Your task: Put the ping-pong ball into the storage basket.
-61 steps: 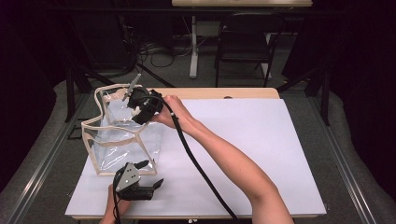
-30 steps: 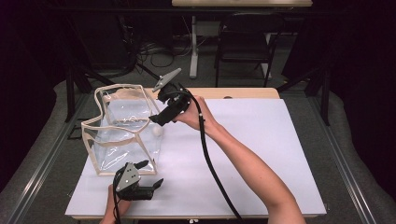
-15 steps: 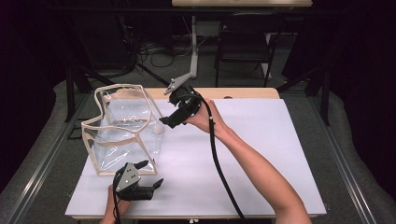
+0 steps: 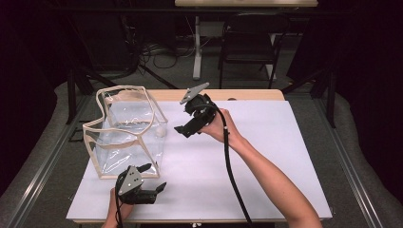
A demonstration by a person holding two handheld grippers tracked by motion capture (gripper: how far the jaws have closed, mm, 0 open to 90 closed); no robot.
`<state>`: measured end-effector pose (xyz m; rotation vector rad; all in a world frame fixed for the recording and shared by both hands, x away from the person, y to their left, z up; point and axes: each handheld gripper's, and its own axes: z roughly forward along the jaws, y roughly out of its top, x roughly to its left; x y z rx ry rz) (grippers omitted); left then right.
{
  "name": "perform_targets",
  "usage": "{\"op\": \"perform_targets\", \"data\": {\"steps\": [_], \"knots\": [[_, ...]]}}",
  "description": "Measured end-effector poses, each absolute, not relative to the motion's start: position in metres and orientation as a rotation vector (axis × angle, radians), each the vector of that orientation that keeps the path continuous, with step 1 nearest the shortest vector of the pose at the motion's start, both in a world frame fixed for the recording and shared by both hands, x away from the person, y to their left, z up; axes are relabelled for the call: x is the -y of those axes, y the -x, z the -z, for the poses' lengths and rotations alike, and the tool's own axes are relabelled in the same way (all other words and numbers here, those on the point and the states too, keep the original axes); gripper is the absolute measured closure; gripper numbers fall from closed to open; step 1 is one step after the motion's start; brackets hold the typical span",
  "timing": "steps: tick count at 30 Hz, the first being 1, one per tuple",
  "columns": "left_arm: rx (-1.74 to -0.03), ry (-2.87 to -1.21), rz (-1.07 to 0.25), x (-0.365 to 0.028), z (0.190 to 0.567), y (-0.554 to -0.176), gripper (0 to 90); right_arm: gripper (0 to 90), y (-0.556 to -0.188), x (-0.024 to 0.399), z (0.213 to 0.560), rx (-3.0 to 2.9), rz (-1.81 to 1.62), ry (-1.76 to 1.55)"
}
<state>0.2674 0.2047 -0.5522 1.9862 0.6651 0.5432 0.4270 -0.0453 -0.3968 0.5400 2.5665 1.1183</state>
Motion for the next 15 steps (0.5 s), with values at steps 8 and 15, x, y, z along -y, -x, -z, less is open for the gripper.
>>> {"op": "perform_targets", "data": {"steps": [8, 15], "knots": [[-0.664, -1.986, -0.543, -0.205, 0.552, -0.267, 15.8, 0.0, -0.423, 0.056, 0.404, -2.548, -1.116, -0.557], [-0.662, -1.987, -0.542, -0.205, 0.552, -0.267, 15.8, 0.0, -0.418, 0.069, 0.415, -2.544, -1.104, -0.582]]}}
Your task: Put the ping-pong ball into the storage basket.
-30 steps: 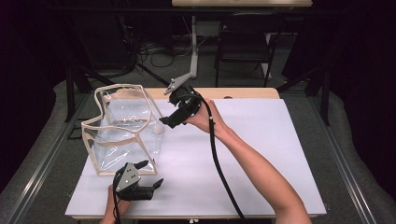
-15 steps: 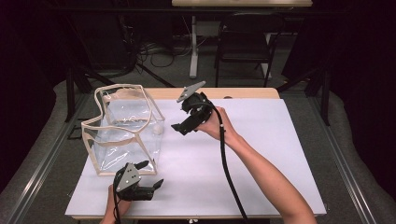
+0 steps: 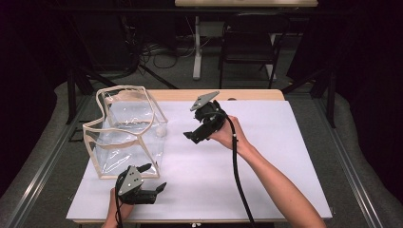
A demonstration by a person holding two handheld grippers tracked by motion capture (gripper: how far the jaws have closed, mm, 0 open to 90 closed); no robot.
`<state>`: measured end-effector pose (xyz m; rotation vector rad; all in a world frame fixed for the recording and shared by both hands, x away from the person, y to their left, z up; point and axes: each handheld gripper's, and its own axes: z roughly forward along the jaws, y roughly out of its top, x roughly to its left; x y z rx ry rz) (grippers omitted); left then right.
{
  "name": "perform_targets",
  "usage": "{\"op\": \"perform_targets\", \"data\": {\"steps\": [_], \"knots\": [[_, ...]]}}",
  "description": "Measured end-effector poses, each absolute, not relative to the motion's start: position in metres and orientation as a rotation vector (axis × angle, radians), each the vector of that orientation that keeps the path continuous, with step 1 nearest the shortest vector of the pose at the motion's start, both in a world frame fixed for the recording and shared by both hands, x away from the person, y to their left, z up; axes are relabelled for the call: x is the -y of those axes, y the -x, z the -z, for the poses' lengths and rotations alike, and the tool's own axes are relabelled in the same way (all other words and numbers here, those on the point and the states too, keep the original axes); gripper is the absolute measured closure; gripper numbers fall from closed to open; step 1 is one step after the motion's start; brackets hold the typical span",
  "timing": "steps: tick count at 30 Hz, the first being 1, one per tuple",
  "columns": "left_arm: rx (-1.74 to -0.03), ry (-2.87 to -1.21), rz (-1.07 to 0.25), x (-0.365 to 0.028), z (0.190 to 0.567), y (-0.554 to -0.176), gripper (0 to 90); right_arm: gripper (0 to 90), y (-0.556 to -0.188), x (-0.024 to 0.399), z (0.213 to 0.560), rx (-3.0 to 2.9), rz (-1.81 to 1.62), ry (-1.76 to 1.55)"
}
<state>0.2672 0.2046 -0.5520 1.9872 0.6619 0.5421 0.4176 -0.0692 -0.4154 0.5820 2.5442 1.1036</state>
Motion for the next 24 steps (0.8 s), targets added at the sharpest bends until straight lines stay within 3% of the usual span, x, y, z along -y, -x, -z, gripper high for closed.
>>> {"op": "perform_targets", "data": {"steps": [24], "knots": [[-0.658, -1.991, -0.542, -0.204, 0.552, -0.267, 15.8, 0.0, -0.396, 0.112, 0.443, -2.497, -1.099, -0.638]]}}
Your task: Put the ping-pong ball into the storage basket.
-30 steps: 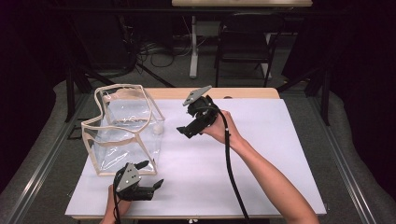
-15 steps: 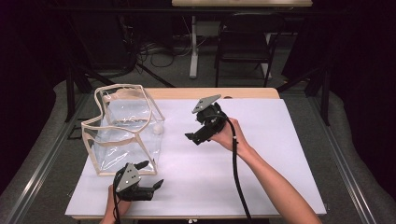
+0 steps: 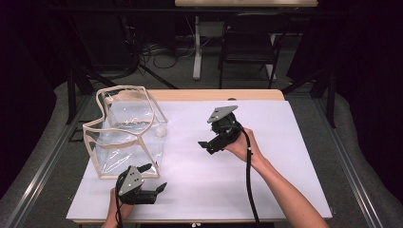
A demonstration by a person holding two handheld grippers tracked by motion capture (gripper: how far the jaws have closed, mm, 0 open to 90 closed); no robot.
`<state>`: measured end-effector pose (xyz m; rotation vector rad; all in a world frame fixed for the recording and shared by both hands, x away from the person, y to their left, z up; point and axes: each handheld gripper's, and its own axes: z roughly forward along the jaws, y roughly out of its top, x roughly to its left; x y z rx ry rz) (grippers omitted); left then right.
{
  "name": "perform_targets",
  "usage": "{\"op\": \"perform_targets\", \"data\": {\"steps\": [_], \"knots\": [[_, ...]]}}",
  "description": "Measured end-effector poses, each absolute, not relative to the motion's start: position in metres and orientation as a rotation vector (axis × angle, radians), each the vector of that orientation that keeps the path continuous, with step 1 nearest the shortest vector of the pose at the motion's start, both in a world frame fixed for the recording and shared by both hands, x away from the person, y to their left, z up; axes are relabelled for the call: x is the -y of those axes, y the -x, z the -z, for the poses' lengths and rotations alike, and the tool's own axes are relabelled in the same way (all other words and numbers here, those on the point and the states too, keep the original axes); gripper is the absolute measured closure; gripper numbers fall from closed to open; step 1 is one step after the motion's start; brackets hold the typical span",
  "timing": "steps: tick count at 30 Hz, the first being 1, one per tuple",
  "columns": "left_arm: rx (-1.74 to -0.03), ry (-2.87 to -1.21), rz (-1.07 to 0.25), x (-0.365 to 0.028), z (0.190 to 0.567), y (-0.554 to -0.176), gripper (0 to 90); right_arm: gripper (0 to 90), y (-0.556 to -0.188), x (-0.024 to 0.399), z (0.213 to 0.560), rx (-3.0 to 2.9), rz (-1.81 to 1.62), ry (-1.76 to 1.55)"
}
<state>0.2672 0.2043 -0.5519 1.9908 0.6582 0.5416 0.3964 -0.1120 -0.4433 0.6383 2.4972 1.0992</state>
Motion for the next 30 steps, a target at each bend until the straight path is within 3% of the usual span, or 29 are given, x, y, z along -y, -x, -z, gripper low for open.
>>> {"op": "perform_targets", "data": {"steps": [30], "knots": [[-0.658, -1.992, -0.541, -0.204, 0.552, -0.267, 15.8, 0.5, -0.37, 0.15, 0.478, -2.479, -1.073, -0.691]]}}
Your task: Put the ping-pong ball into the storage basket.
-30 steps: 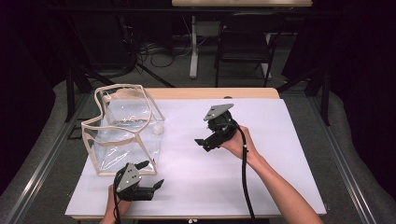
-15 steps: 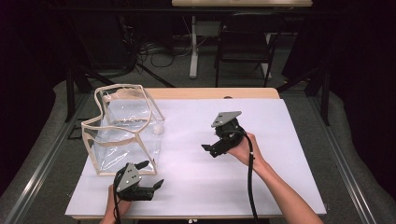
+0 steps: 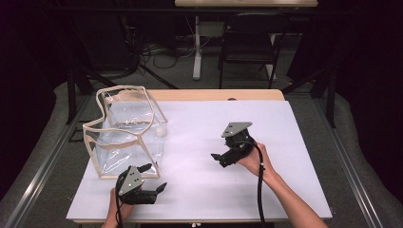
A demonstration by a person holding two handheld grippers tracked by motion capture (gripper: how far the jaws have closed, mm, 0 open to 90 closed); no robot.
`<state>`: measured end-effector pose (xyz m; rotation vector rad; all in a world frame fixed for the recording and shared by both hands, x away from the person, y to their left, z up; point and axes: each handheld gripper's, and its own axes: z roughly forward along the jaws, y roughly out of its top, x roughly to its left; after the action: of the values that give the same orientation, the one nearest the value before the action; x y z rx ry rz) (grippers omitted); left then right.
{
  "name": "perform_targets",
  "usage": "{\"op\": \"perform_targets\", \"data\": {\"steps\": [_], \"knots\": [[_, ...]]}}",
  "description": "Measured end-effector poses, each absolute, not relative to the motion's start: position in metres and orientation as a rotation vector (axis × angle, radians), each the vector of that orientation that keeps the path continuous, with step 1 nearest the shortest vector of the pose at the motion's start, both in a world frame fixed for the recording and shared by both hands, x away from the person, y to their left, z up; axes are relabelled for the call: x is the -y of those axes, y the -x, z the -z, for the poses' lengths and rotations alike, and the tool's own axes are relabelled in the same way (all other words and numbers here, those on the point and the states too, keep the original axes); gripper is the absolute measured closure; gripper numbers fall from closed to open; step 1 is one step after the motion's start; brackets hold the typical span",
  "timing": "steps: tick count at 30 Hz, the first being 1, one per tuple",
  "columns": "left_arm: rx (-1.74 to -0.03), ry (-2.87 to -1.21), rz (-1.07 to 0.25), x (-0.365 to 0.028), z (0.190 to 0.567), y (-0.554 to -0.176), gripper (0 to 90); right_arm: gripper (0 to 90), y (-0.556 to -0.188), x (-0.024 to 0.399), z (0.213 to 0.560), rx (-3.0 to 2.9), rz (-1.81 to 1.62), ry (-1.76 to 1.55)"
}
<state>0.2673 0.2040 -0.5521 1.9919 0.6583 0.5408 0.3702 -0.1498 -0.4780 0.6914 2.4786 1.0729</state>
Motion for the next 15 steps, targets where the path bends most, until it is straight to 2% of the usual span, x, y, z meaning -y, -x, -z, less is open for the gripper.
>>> {"op": "perform_targets", "data": {"steps": [15], "knots": [[-0.66, -1.993, -0.543, -0.204, 0.552, -0.267, 15.8, 0.8, -0.358, 0.168, 0.494, -2.466, -1.061, -0.726]]}}
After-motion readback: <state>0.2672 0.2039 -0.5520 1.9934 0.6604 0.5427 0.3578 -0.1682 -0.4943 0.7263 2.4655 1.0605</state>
